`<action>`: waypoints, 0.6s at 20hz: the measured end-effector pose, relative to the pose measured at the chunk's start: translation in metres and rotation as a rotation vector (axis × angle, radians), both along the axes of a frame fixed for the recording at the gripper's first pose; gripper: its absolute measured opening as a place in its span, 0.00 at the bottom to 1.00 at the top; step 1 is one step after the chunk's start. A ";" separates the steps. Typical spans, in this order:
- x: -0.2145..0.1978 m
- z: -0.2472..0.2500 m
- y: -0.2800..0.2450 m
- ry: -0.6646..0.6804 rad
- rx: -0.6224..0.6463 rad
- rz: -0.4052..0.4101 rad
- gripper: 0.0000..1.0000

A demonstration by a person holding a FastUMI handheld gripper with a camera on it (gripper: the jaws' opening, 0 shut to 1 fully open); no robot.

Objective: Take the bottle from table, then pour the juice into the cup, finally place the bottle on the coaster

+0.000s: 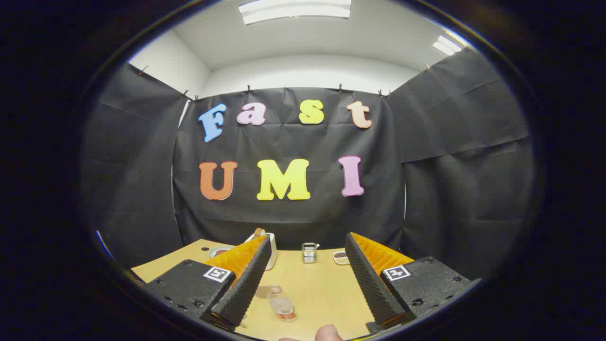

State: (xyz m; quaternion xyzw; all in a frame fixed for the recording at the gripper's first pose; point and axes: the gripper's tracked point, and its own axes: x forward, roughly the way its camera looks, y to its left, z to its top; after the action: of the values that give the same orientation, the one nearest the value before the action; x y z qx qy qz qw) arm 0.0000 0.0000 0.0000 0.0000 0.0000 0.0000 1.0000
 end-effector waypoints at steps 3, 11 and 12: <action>0.001 -0.002 0.002 0.003 -0.002 0.002 1.00; 0.000 -0.001 0.002 -0.007 -0.001 -0.002 1.00; 0.000 0.000 0.002 -0.007 -0.001 -0.003 1.00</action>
State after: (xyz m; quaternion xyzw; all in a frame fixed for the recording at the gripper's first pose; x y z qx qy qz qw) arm -0.0004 0.0023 0.0001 -0.0005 -0.0033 -0.0013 1.0000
